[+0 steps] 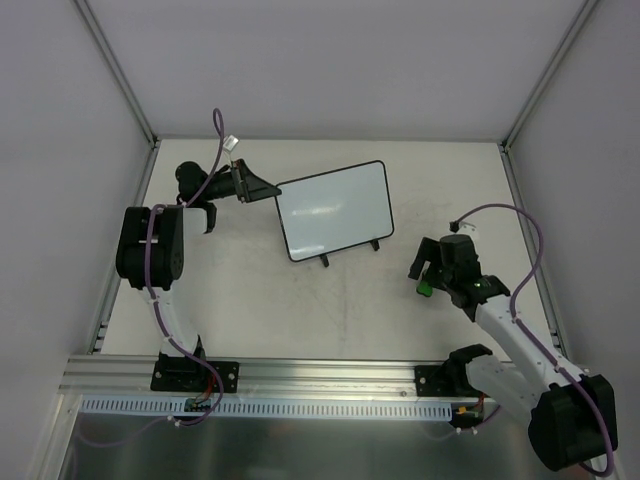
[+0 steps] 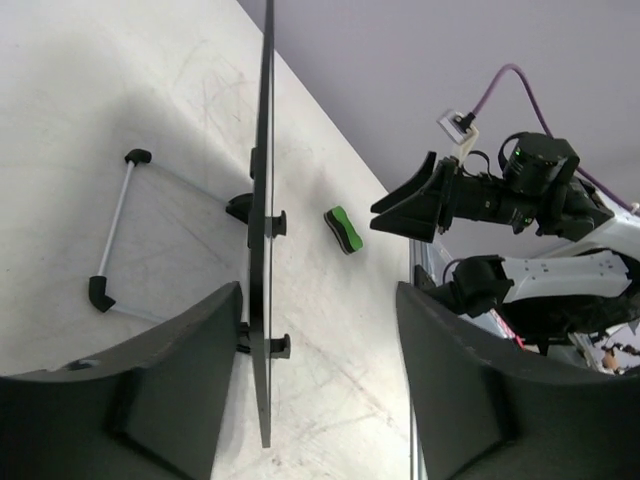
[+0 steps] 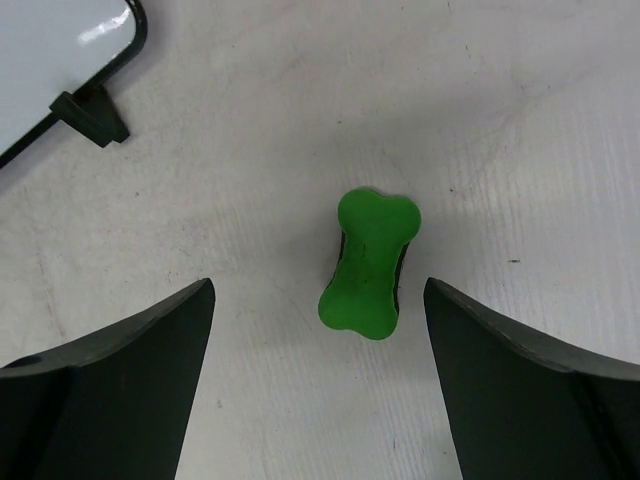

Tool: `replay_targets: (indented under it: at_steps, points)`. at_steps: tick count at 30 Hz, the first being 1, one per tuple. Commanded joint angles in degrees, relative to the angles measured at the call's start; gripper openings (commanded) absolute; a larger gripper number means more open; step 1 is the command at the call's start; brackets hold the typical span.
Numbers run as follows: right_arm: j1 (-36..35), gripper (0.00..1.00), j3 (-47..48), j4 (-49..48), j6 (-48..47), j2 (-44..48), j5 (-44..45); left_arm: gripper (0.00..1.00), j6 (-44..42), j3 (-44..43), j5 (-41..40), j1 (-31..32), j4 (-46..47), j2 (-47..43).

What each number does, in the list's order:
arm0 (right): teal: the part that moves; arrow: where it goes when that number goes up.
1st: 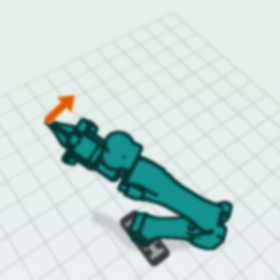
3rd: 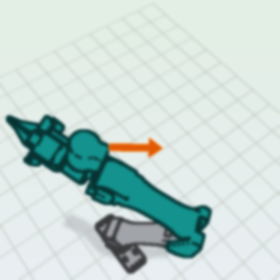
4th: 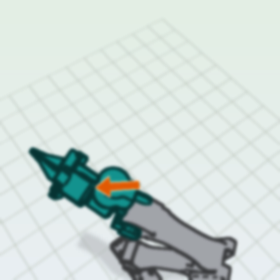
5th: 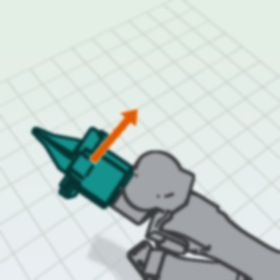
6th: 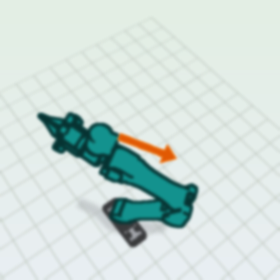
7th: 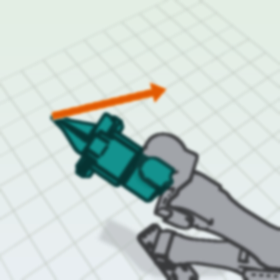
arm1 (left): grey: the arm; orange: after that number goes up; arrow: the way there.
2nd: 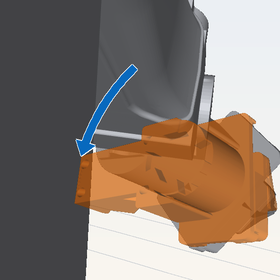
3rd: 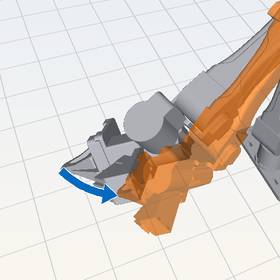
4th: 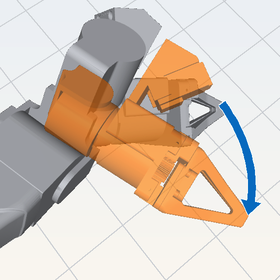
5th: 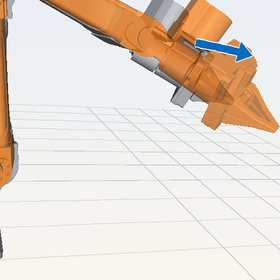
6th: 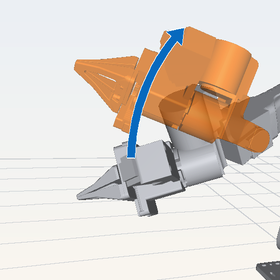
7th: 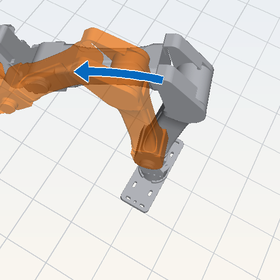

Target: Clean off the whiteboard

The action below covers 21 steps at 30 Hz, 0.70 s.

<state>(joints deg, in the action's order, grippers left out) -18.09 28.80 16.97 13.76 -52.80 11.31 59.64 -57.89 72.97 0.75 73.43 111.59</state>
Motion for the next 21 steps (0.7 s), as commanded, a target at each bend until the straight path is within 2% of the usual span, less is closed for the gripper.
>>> replay_targets:
  at_steps: [1, 4, 7, 11, 14, 17, 18, 20, 21]
  points:
    - [0.24, 0.90, 2.84, 0.08, -1.10, 2.43, 1.17, 0.65, -0.40, 0.14, -0.81, -2.07, 22.90, -3.31]
    - [0.24, 0.90, 2.76, 0.08, -0.93, 4.63, 0.91, 0.77, -0.05, 0.84, -1.43, -3.04, 22.90, -3.05]
    - [0.24, 0.90, 2.84, 0.08, -1.45, 6.82, 1.26, 0.99, 0.04, 1.28, -1.60, -3.83, 22.73, -2.61]
    - [0.33, 0.90, 3.02, 0.08, -1.98, 9.37, 1.35, 0.99, -0.49, 4.09, -4.49, -5.76, 21.41, -3.22]
    - [0.33, 0.91, 3.90, 0.08, -3.74, 10.26, -0.93, 0.99, -2.67, 7.87, -7.92, -7.43, 17.64, -6.90]
    - [0.24, 0.94, 5.91, 0.69, -4.27, 9.99, -2.25, 0.99, -11.53, 12.35, -13.71, -7.52, 0.81, -17.34]
    - [0.24, 0.95, 6.88, 0.96, -4.09, 10.08, -2.26, 0.99, -17.30, 13.32, -15.56, -7.26, -11.60, -24.85]
    - [0.16, 0.96, 7.67, 1.83, -4.09, 11.48, -2.78, 0.99, -23.22, 14.82, -23.89, -6.47, -26.42, -33.24]
    - [0.16, 0.96, 7.85, 1.84, -4.18, 12.36, -3.22, 0.99, -27.43, 15.17, -26.97, -5.94, -33.19, -41.55]
